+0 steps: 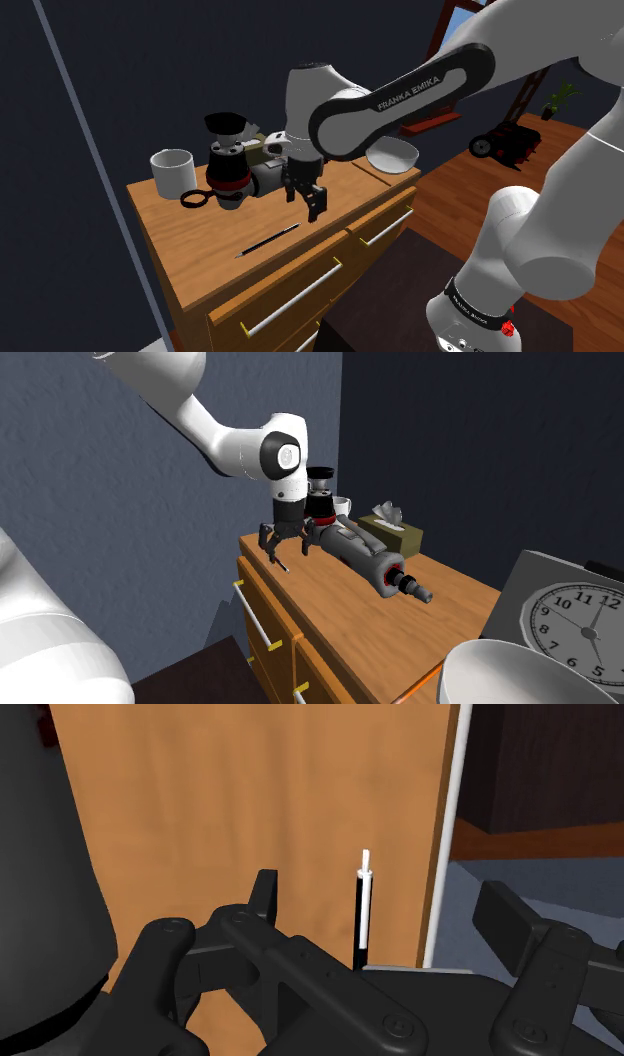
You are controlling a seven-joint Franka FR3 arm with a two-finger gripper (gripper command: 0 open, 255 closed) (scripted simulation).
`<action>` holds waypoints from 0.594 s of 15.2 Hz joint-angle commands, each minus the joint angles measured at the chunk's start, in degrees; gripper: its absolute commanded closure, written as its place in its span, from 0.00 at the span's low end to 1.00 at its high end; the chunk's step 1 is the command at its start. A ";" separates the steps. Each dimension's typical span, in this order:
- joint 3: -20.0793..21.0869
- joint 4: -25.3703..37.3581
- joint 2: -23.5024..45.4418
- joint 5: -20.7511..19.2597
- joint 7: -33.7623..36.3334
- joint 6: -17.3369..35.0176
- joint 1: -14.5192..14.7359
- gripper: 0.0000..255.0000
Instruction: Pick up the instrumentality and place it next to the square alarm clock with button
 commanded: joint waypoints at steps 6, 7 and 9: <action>0.26 -2.69 3.07 -0.23 -0.28 5.79 0.22 0.00; 0.26 -2.68 3.08 -0.23 -0.28 5.79 0.22 0.00; 0.26 -2.68 3.08 -0.23 -0.28 5.79 0.22 0.00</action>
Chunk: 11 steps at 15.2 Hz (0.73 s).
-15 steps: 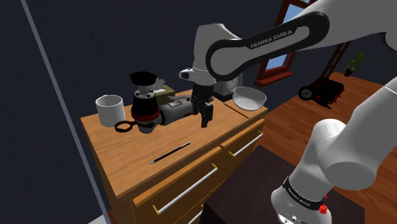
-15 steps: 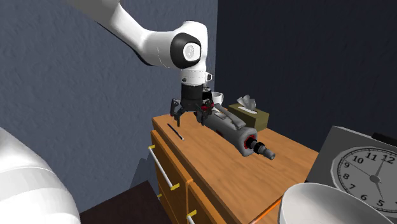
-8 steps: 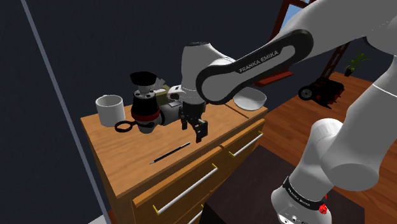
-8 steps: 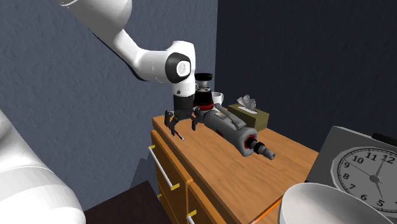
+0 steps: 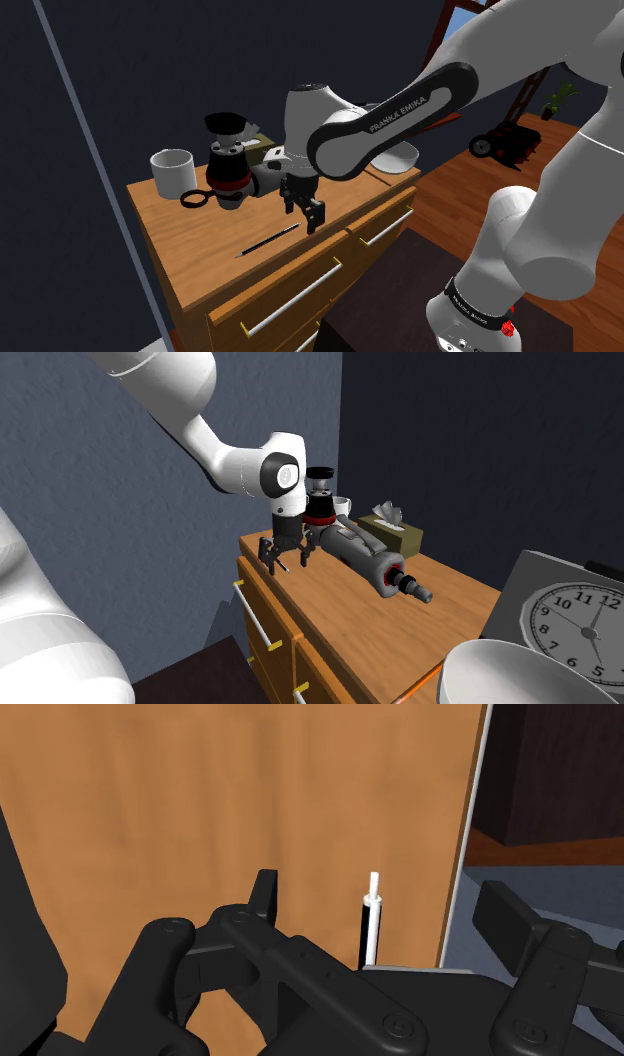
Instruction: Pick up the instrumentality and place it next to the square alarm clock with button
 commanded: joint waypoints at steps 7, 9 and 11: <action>-0.01 -0.02 0.04 -0.01 -0.02 0.07 -0.01 1.00; 0.01 -0.04 -0.04 0.00 0.01 0.00 0.00 1.00; 0.00 -0.05 -0.08 0.00 -0.01 -0.02 0.00 1.00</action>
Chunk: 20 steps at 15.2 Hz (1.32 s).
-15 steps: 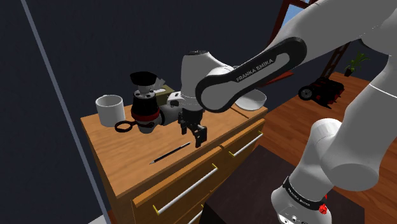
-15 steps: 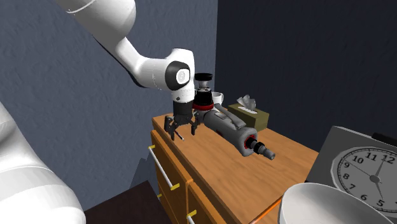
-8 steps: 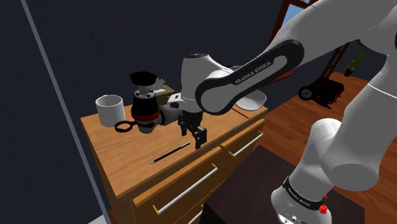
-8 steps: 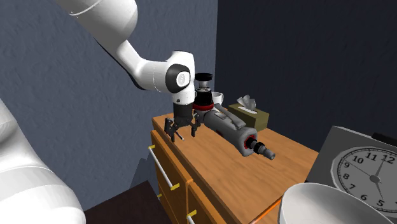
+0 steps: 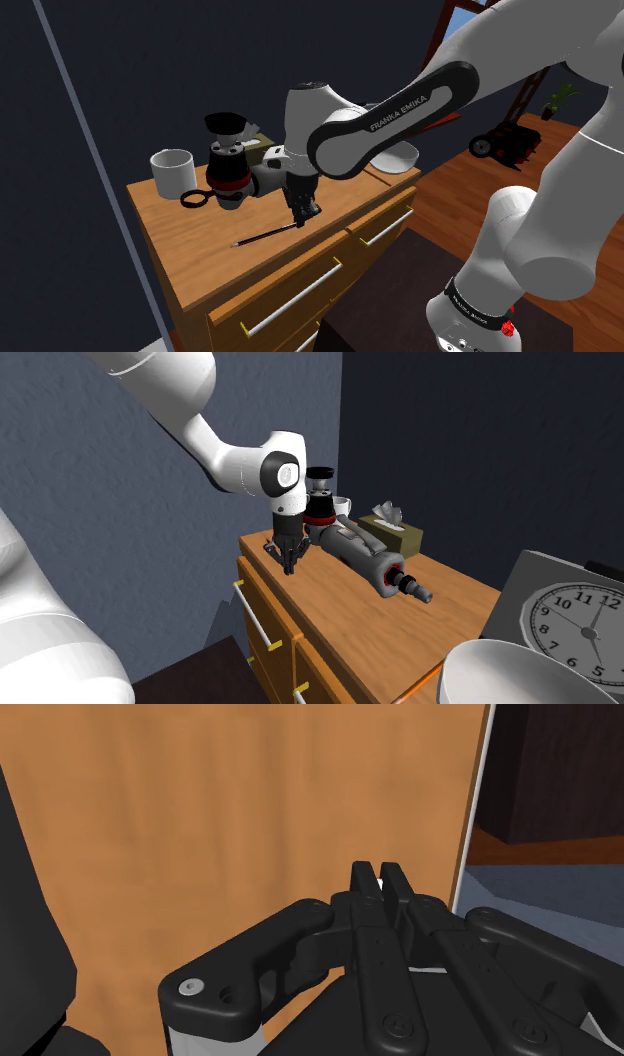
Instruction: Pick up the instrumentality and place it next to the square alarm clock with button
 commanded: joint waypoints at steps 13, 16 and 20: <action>-0.08 3.42 -4.46 0.29 -0.24 -8.25 0.06 1.00; -0.12 4.73 -5.59 0.34 -0.29 -10.69 0.06 1.00; -0.17 6.64 -6.91 0.39 -0.34 -13.92 0.06 1.00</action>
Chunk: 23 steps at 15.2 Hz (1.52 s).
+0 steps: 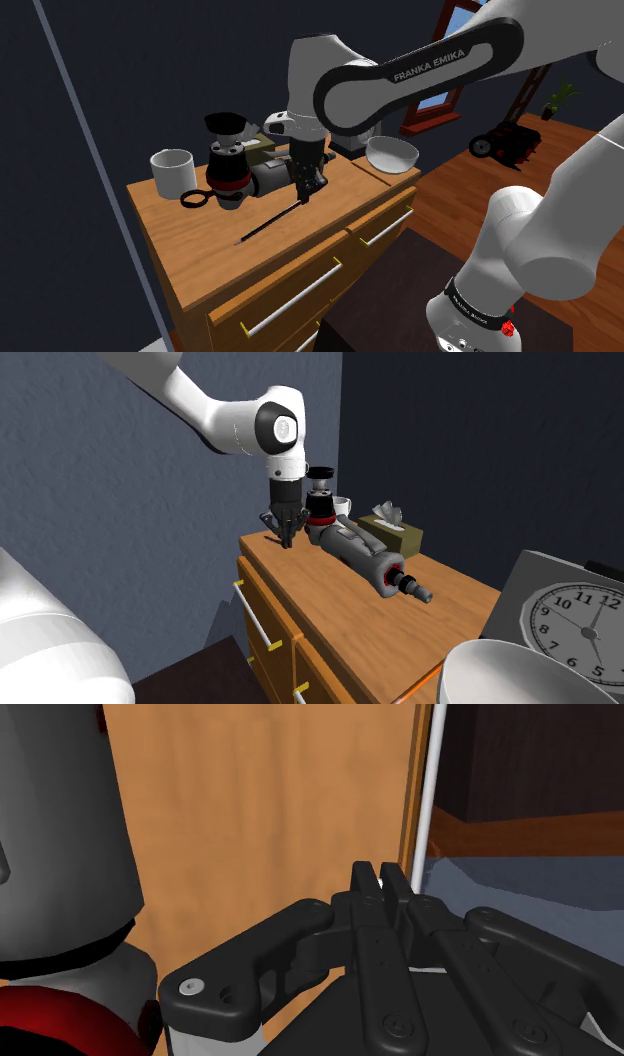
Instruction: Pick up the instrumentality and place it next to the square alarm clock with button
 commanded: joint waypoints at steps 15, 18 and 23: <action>-0.22 9.46 -3.20 0.04 -0.15 -12.69 -0.06 1.00; -0.25 11.54 -3.45 0.03 -0.15 -15.02 -0.07 1.00; -0.30 15.23 -3.62 0.01 -0.14 -18.88 -0.09 1.00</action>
